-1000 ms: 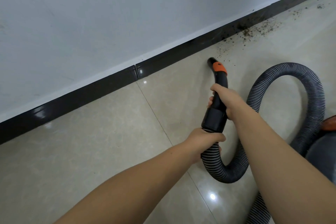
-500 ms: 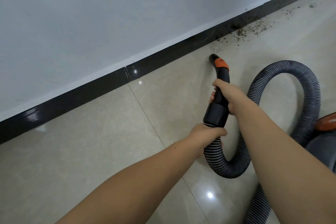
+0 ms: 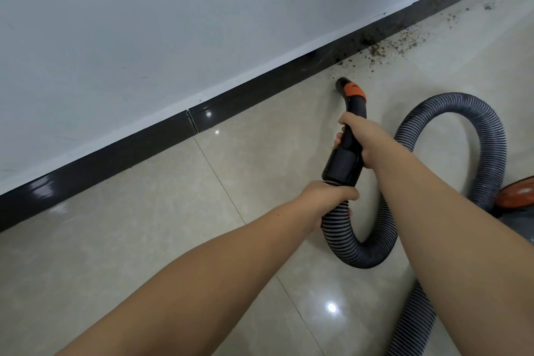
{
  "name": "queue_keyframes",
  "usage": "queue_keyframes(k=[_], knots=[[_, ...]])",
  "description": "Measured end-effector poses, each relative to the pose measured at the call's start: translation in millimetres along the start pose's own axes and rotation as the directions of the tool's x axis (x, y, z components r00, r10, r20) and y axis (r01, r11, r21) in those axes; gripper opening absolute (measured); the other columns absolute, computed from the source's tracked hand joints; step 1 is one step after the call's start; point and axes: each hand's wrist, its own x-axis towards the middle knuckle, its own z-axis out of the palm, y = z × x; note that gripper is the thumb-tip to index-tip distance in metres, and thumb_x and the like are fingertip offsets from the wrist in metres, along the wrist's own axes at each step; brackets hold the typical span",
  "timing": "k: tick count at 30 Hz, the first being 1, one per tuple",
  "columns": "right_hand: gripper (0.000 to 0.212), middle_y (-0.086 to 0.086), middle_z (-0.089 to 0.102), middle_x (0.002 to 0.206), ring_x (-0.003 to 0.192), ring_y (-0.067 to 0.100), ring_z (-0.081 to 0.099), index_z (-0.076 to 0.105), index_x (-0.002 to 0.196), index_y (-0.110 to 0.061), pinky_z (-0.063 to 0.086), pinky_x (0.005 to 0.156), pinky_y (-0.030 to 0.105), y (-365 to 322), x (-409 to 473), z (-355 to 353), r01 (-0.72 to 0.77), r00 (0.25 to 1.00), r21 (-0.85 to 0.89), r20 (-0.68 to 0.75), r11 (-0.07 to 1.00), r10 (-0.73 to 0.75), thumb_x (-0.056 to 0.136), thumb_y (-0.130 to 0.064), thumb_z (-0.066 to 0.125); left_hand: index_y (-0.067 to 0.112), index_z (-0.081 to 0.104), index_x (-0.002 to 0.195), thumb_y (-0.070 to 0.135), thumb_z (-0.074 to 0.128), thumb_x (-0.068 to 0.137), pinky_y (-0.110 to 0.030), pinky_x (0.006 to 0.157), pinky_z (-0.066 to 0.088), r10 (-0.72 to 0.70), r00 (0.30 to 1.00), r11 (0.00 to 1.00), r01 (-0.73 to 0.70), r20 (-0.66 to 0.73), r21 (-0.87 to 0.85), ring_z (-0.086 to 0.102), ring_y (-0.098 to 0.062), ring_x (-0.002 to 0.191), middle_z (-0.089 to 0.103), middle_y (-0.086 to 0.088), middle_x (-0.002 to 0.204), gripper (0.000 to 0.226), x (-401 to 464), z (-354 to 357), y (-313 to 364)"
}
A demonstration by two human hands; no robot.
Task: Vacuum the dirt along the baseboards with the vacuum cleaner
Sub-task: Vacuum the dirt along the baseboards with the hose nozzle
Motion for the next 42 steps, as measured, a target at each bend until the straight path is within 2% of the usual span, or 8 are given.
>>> queue_keyframes(k=[3, 8, 12, 18, 24, 27, 35, 42], knots=[[0.014, 0.006, 0.053, 0.050, 0.036, 0.017, 0.054, 0.046, 0.087, -0.009, 0.051, 0.049, 0.027, -6.5, 2.5, 13.4, 0.016, 1.000, -0.014, 0.023, 1.000, -0.016, 0.086, -0.013, 0.060, 0.004, 0.055, 0.099, 0.010, 0.066, 0.084, -0.018, 0.039, 0.048, 0.007, 1.000, 1.000, -0.008, -0.026, -0.019, 0.057, -0.013, 0.041, 0.058, -0.012, 0.071, 0.020, 3.2, -7.6, 6.9], [0.014, 0.008, 0.053, 0.063, 0.037, 0.017, 0.054, 0.047, 0.090, -0.008, 0.052, 0.048, 0.026, -7.6, 0.7, 24.7, 0.023, 0.999, -0.010, 0.041, 1.000, -0.022, 0.086, -0.014, 0.060, 0.005, 0.054, 0.097, 0.011, 0.066, 0.085, -0.020, 0.043, 0.050, 0.000, 1.000, 1.000, 0.000, -0.025, -0.014, 0.058, -0.015, 0.048, 0.058, -0.011, 0.072, 0.018, 3.0, -18.2, 9.8], [0.014, 0.010, 0.054, 0.061, 0.039, 0.018, 0.054, 0.048, 0.085, -0.008, 0.050, 0.047, 0.027, 11.6, -8.4, 9.1, -0.001, 1.000, 0.010, -0.020, 1.000, 0.002, 0.085, -0.014, 0.061, 0.005, 0.056, 0.099, 0.011, 0.067, 0.084, -0.017, 0.039, 0.047, -0.036, 0.999, 0.999, 0.036, -0.017, 0.033, 0.058, -0.012, 0.042, 0.060, -0.011, 0.071, 0.020, -4.7, -8.7, -8.3], [0.014, 0.009, 0.053, 0.056, 0.038, 0.019, 0.053, 0.049, 0.086, -0.009, 0.050, 0.045, 0.028, 39.0, -21.4, -38.3, -0.012, 0.992, 0.084, -0.123, 0.996, 0.023, 0.084, -0.013, 0.062, 0.012, 0.056, 0.088, 0.012, 0.067, 0.082, -0.015, 0.039, 0.044, -0.079, 0.994, 0.992, 0.071, 0.077, 0.104, 0.057, -0.015, 0.053, 0.060, -0.009, 0.070, 0.012, -7.1, 18.5, -35.2], [0.014, 0.010, 0.051, 0.059, 0.035, 0.018, 0.052, 0.047, 0.085, -0.010, 0.049, 0.043, 0.026, 32.6, -18.3, -61.1, -0.011, 0.984, 0.116, -0.175, 0.993, 0.031, 0.085, -0.012, 0.060, 0.014, 0.058, 0.084, 0.015, 0.068, 0.080, -0.024, 0.060, 0.049, -0.074, 0.993, 0.986, 0.060, 0.089, 0.155, 0.061, -0.021, 0.066, 0.063, -0.009, 0.078, 0.012, 4.9, 36.1, -32.1], [0.013, 0.009, 0.051, 0.060, 0.036, 0.018, 0.052, 0.047, 0.082, -0.010, 0.050, 0.044, 0.026, 25.3, -13.9, -63.5, -0.011, 0.983, 0.122, -0.183, 0.992, 0.033, 0.086, -0.013, 0.060, 0.014, 0.058, 0.085, 0.016, 0.069, 0.079, -0.027, 0.065, 0.051, -0.059, 0.995, 0.983, 0.043, 0.081, 0.178, 0.062, -0.023, 0.069, 0.064, -0.010, 0.080, 0.013, 12.3, 37.7, -24.6], [0.014, 0.011, 0.053, 0.059, 0.039, 0.020, 0.053, 0.048, 0.091, -0.007, 0.052, 0.047, 0.028, 15.0, -17.9, -41.9, -0.004, 0.995, -0.010, -0.101, 1.000, 0.003, 0.086, -0.012, 0.060, 0.011, 0.057, 0.084, 0.012, 0.068, 0.082, -0.018, 0.045, 0.049, -0.063, 0.997, 0.997, 0.061, 0.041, 0.035, 0.058, -0.017, 0.054, 0.060, -0.010, 0.072, 0.011, 2.7, 35.9, -22.7], [0.013, 0.013, 0.049, 0.058, 0.034, 0.019, 0.049, 0.046, 0.089, -0.006, 0.047, 0.038, 0.026, 60.4, -61.0, -48.4, -0.010, 0.978, 0.068, -0.207, 0.998, 0.024, 0.088, -0.007, 0.059, 0.012, 0.057, 0.084, 0.013, 0.067, 0.083, -0.015, 0.041, 0.046, -0.187, 0.979, 0.972, 0.172, 0.083, 0.160, 0.059, -0.013, 0.051, 0.061, -0.007, 0.067, 0.011, -31.2, 33.2, -60.0]])
